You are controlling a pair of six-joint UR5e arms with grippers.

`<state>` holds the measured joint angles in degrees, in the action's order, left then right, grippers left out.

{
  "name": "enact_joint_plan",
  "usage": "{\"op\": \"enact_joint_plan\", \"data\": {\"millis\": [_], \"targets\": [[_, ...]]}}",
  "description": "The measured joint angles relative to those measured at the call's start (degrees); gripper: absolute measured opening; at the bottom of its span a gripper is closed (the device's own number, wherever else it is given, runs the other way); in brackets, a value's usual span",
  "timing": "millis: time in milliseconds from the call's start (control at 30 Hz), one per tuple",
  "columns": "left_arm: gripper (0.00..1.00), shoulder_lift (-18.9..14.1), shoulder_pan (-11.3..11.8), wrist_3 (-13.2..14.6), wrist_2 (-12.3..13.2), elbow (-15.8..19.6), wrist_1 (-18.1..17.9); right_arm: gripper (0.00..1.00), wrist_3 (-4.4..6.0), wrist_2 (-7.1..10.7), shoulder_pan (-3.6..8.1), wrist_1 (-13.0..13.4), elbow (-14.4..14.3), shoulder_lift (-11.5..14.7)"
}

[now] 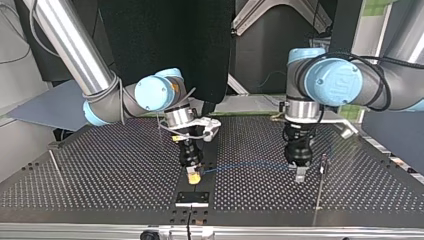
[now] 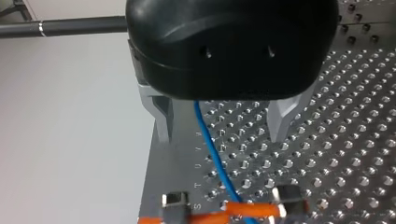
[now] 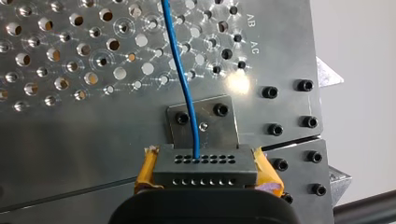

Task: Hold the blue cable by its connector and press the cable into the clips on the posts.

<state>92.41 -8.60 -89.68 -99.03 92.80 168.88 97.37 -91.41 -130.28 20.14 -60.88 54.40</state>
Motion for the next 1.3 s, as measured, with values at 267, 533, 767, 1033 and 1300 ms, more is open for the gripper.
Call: {"op": "enact_joint_plan", "data": {"millis": [267, 533, 767, 1033, 1300], "targets": [[1.0, 0.5, -0.7, -0.1, -2.3, -1.9, 0.0, 0.0, -0.02, 0.0, -0.07, 0.0, 0.0, 0.0], [1.0, 0.5, -1.1, 0.2, -2.9, -2.3, 0.0, 0.0, 0.02, 0.0, -0.05, 0.0, 0.0, 0.0], [0.0, 0.5, -1.6, 1.1, -4.1, -1.8, -1.0, 0.0, 0.03, 0.03, -0.03, -0.1, 0.0, 0.0], [0.0, 0.4, -2.4, 3.4, -6.1, -1.0, -4.3, 0.0, 0.0, 0.03, -0.02, -0.1, 0.0, 0.0], [0.0, 0.4, -3.0, 2.6, -6.9, -0.1, -7.0, 0.0, -0.01, 0.03, 0.05, -0.2, 0.0, 0.0]]}}
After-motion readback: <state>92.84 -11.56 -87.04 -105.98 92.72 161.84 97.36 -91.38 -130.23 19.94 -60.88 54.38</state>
